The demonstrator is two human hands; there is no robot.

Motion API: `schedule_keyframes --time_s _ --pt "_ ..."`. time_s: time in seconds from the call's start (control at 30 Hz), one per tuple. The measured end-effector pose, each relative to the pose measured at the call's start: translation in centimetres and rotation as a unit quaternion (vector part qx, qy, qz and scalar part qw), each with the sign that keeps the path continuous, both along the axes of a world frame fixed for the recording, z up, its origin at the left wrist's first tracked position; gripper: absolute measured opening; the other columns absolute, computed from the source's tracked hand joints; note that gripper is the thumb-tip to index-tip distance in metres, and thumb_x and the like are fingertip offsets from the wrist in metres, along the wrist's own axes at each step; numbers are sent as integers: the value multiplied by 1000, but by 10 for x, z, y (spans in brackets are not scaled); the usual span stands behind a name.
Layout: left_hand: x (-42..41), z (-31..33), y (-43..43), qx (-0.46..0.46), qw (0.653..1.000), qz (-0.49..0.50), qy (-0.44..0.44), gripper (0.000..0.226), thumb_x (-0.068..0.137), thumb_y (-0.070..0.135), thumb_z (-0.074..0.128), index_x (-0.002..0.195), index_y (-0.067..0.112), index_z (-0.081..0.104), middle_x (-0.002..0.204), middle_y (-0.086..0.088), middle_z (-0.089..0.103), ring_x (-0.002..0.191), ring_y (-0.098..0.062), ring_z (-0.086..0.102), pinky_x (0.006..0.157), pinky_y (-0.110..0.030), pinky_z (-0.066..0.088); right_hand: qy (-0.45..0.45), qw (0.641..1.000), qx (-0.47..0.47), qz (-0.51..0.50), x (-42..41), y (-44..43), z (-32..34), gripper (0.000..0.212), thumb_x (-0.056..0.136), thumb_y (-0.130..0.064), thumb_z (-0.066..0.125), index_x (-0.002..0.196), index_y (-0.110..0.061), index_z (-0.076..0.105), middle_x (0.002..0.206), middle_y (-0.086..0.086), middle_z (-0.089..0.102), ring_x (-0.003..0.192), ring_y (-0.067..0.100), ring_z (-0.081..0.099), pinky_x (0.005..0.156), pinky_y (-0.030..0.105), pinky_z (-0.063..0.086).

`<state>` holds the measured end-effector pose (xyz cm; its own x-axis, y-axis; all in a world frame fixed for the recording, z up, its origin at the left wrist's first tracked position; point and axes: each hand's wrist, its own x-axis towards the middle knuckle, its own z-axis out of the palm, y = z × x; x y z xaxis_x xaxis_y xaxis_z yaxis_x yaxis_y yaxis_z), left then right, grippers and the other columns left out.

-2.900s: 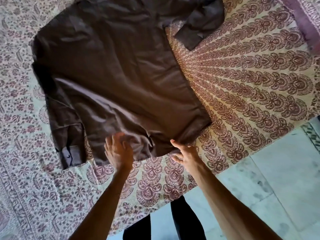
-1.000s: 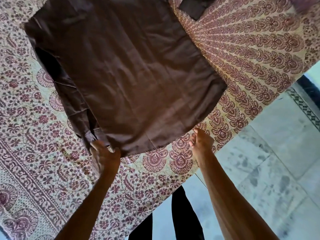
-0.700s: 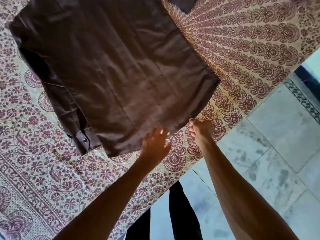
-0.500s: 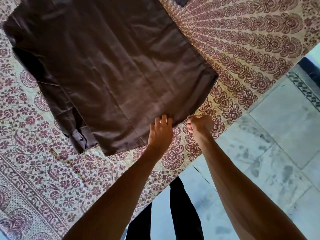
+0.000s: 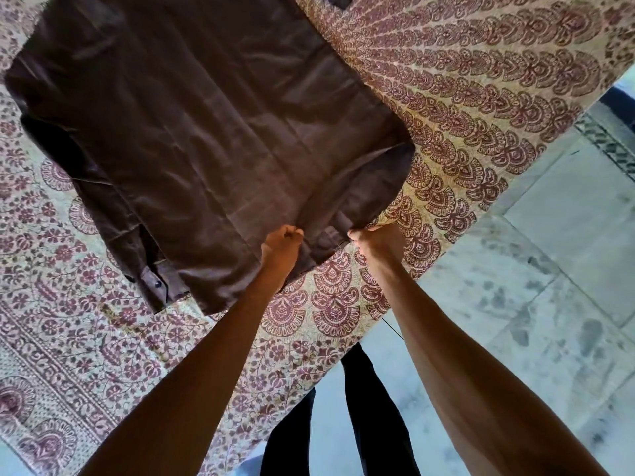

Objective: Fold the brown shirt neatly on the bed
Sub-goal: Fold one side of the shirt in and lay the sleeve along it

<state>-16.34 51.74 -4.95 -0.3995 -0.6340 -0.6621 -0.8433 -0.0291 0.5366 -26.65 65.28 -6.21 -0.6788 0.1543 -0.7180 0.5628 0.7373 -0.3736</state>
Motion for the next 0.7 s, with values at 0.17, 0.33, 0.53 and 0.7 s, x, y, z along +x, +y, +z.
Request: schedule_keyframes --time_s 0.17,0.33,0.53,0.7 --pt "5 5 12 -16 992 -112 62 21 86 32 63 95 15 71 85 -4 72 79 -15 66 67 -19 49 -141 976 -144 -81 -6 6 -5 34 80 -14 77 53 -11 56 50 -1 61 33 5 39 33 19 24" --pt "9 8 25 -98 936 -329 70 14 86 31 52 97 29 62 94 7 63 81 -16 63 71 -33 52 -209 957 -193 -61 -12 12 16 38 91 -2 62 58 -9 45 35 -4 45 24 4 29 27 16 16" --pt "-5 5 31 -88 925 -354 111 21 92 14 49 106 22 63 106 -1 65 92 -20 64 81 -37 53 5 987 54 151 -58 34 10 11 78 -11 73 69 -12 67 58 -1 62 51 15 55 47 22 42" --pt "-42 -4 25 -140 919 -357 97 37 90 20 55 126 23 56 120 -7 54 104 -24 59 87 -40 51 251 947 17 198 -126 23 29 46 80 -25 73 120 -14 52 109 1 55 88 16 54 56 24 41"
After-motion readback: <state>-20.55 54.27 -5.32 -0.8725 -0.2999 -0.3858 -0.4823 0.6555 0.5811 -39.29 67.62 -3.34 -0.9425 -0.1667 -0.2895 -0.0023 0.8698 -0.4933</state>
